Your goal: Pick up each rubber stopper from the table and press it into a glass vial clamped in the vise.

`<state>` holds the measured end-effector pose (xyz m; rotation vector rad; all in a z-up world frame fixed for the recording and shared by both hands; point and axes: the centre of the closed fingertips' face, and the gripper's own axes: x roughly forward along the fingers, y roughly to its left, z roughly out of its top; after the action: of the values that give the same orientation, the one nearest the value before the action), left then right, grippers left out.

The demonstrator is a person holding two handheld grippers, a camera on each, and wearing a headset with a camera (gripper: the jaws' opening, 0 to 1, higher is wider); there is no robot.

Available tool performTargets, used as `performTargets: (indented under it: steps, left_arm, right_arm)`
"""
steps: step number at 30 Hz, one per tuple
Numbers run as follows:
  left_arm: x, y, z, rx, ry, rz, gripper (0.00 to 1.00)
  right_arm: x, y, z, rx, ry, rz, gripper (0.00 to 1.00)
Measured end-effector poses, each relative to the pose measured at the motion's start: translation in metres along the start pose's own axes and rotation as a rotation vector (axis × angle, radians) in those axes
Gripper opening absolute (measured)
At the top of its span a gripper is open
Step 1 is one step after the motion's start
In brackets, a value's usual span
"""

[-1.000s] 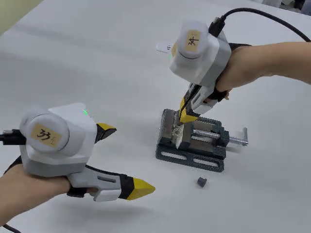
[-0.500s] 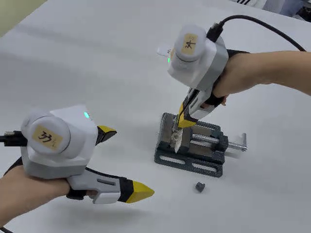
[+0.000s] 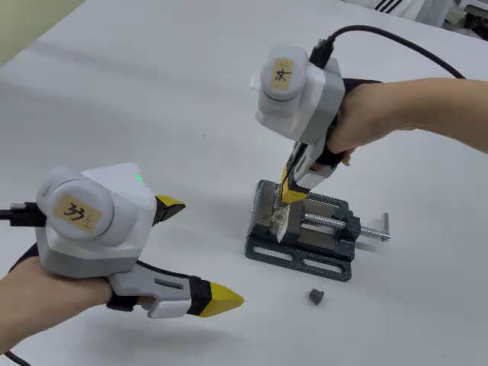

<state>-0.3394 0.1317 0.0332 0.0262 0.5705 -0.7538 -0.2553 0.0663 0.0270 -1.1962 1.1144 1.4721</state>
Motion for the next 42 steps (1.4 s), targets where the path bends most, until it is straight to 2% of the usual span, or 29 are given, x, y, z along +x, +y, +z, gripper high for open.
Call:
performTargets:
  steps: [9,13,17,25,33,42]
  left_arm:
    - [-0.001,-0.001,0.005,0.019,-0.004,0.007,0.9]
    - [-0.001,0.001,0.011,0.024,-0.008,0.011,0.9]
    - [-0.002,0.002,0.019,0.037,-0.021,0.014,0.9]
    - [0.0,-0.001,0.025,0.05,-0.024,0.013,0.9]
    - [-0.002,0.0,0.025,0.056,-0.019,0.018,0.9]
    - [-0.006,-0.001,0.024,0.061,-0.015,0.025,0.9]
  right_arm:
    - [0.001,0.0,0.0,0.043,-0.054,-0.001,0.0]
    - [0.001,0.003,0.001,0.032,-0.051,-0.016,0.0]
    - [0.001,0.004,0.0,0.036,-0.071,-0.019,0.0]
    - [0.001,0.001,0.001,0.022,-0.076,-0.023,0.0]
    - [0.002,0.001,0.002,-0.041,-0.093,-0.04,0.0]
    - [0.001,0.004,0.001,-0.064,-0.123,-0.052,0.0]
